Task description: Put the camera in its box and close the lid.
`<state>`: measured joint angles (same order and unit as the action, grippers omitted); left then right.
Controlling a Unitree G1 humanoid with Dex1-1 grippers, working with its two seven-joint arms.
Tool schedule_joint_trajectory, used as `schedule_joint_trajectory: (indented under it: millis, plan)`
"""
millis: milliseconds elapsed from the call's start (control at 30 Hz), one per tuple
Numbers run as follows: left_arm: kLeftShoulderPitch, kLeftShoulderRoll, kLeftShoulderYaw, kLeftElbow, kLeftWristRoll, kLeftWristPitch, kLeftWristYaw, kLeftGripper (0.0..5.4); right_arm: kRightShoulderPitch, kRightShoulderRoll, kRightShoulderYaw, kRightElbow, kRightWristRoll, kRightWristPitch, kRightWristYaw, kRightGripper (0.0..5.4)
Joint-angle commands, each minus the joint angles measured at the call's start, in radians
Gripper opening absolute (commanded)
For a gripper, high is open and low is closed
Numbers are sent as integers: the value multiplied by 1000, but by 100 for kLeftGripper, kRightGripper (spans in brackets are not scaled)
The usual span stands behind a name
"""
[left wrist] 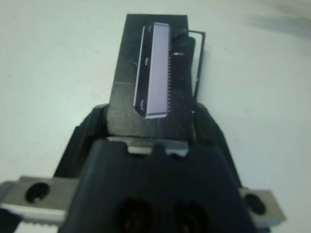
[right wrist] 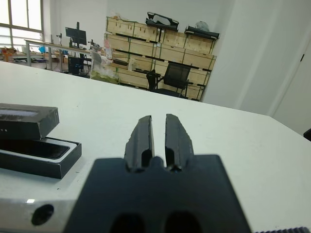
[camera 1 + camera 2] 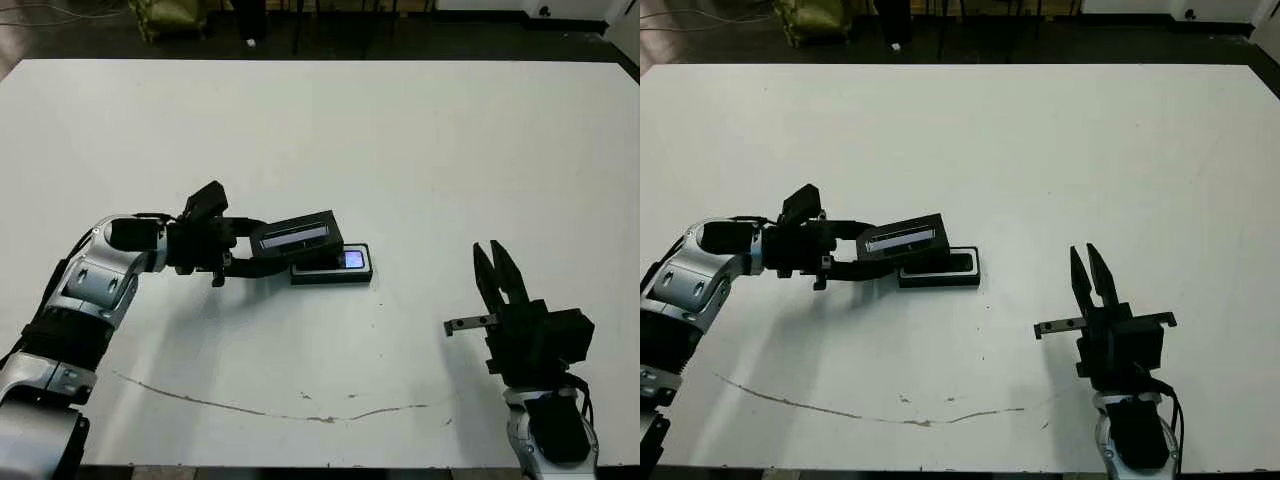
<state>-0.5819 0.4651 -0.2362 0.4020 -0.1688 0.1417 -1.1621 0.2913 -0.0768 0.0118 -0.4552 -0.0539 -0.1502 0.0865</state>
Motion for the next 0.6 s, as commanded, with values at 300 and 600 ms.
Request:
schedule_joint_trajectory:
  millis: [300,600]
  plan:
    - [-40,-1,-50,70,64,-26,-54,235,17,0,2,1,-5,27,-8,0]
    - [-48,5,-65,94,67,-47,-117,235,19,3,5,-10,1,44,-8,0]
